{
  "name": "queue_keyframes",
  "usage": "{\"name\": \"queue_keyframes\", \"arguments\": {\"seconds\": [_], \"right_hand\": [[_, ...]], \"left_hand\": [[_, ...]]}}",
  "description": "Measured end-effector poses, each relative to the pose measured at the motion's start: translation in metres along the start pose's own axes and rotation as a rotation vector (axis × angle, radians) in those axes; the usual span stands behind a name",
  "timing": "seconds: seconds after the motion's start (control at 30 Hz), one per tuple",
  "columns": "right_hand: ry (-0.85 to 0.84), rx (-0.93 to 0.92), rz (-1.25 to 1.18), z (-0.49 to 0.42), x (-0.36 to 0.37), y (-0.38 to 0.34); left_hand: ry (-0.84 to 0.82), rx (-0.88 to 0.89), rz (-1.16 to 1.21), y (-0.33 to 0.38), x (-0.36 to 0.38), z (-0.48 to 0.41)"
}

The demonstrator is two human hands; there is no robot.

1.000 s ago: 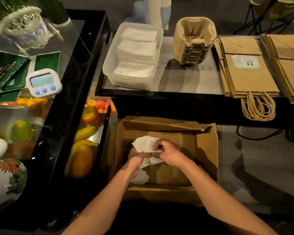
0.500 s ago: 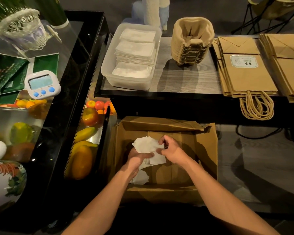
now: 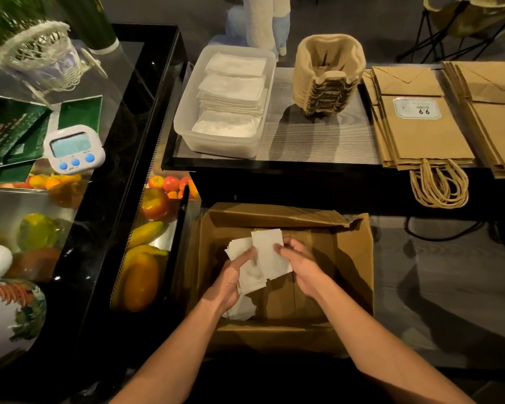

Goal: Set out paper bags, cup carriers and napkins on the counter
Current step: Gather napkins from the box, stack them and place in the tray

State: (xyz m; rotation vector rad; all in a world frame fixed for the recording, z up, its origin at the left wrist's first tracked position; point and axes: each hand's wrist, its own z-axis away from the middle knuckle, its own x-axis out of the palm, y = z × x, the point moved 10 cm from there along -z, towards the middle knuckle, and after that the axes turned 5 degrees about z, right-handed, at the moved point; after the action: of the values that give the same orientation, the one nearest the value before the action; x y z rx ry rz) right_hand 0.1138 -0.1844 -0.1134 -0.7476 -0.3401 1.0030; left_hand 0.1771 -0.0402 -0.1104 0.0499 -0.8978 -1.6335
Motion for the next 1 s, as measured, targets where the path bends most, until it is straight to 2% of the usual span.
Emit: {"name": "queue_keyframes", "arguments": {"seconds": [0.07, 0.13, 0.27, 0.4, 0.53, 0.63, 0.7, 0.83, 1.0], "right_hand": [[-0.107, -0.066, -0.082, 0.005, 0.007, -0.011], [-0.156, -0.084, -0.061, 0.010, 0.016, -0.018], [-0.077, -0.170, 0.300, 0.012, 0.033, -0.025], [-0.025, -0.268, 0.353, 0.013, 0.038, -0.029], [0.002, -0.379, 0.611, 0.013, 0.045, -0.029], [0.189, -0.331, 0.627, 0.007, 0.016, -0.024], [0.254, -0.282, 0.745, -0.004, 0.002, -0.014], [0.146, -0.195, 1.084, -0.027, 0.012, 0.008], [0.125, -0.243, 1.116, -0.037, 0.027, 0.012]], "left_hand": [[-0.023, -0.017, 0.042, -0.001, 0.001, 0.000], [-0.034, -0.039, 0.077, -0.005, 0.000, -0.002], [-0.025, -0.077, 0.118, -0.010, 0.006, -0.002], [-0.028, -0.085, 0.146, -0.007, 0.008, 0.001], [0.009, -0.103, 0.180, -0.011, 0.004, 0.000], [0.095, -0.114, 0.196, -0.014, -0.013, -0.002], [0.116, -0.114, 0.197, -0.014, -0.021, -0.001], [0.159, -0.101, 0.143, -0.013, -0.031, 0.001], [0.287, -0.129, 0.034, -0.015, -0.043, 0.004]]}}
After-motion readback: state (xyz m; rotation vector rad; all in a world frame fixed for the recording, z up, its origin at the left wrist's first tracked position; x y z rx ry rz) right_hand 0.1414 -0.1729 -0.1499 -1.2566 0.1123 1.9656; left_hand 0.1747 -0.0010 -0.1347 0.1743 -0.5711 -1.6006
